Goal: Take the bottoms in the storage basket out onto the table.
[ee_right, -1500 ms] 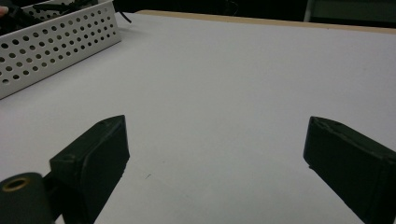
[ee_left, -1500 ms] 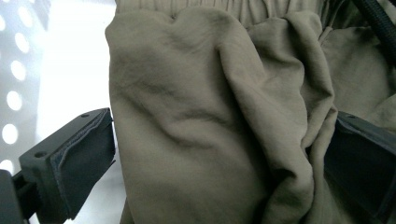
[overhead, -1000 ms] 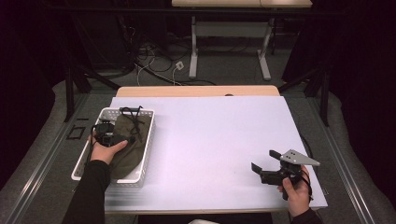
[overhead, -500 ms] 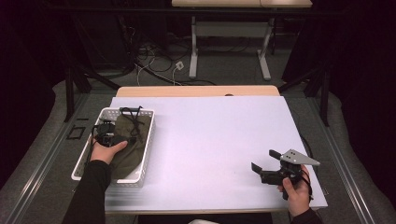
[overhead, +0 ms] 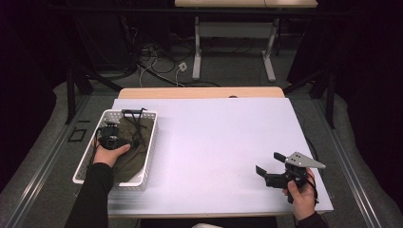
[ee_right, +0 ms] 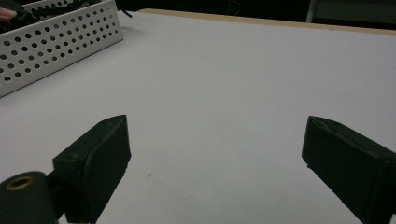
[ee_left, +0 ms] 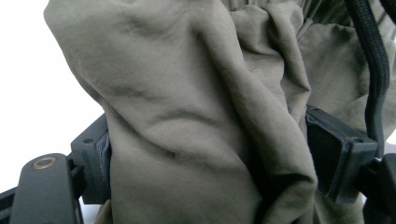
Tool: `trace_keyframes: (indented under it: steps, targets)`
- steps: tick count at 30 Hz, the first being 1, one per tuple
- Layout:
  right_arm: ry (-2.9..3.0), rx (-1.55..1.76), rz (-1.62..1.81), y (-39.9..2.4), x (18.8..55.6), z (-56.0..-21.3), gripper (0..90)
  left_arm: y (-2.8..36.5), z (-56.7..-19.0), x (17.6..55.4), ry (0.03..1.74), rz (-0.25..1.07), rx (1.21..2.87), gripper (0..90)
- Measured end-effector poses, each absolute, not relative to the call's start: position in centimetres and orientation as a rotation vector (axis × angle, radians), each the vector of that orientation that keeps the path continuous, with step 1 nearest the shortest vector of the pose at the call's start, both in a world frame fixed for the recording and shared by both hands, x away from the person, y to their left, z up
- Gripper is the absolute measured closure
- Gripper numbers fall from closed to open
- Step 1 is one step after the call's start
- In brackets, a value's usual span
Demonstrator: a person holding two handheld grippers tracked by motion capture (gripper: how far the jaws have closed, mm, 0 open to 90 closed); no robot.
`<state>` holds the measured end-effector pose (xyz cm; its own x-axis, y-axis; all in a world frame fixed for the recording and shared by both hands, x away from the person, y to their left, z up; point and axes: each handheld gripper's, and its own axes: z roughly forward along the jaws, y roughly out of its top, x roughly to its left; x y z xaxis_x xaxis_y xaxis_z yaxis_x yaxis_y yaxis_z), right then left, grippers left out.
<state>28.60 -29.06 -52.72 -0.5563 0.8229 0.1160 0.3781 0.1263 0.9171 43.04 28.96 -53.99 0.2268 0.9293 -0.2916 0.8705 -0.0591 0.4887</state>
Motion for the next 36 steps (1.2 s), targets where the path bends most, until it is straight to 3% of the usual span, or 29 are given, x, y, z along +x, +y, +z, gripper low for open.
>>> trace_keyframes:
  steps: [4, 27, 36]
  targets:
    - [1.992, 1.156, 1.418, -29.1, 28.7, -52.8, 8.8, 28.8, -54.0, 43.0, 1.657, 0.134, 1.936, 18.2]
    - [2.002, 1.155, 1.409, -29.0, 28.7, -52.7, 9.2, 28.4, -53.7, 42.4, 1.609, 0.112, 1.972, 62.6]
    - [1.996, 1.155, 1.403, -29.0, 28.8, -52.8, 9.9, 27.9, -53.3, 42.3, 1.604, 0.153, 1.992, 70.3]
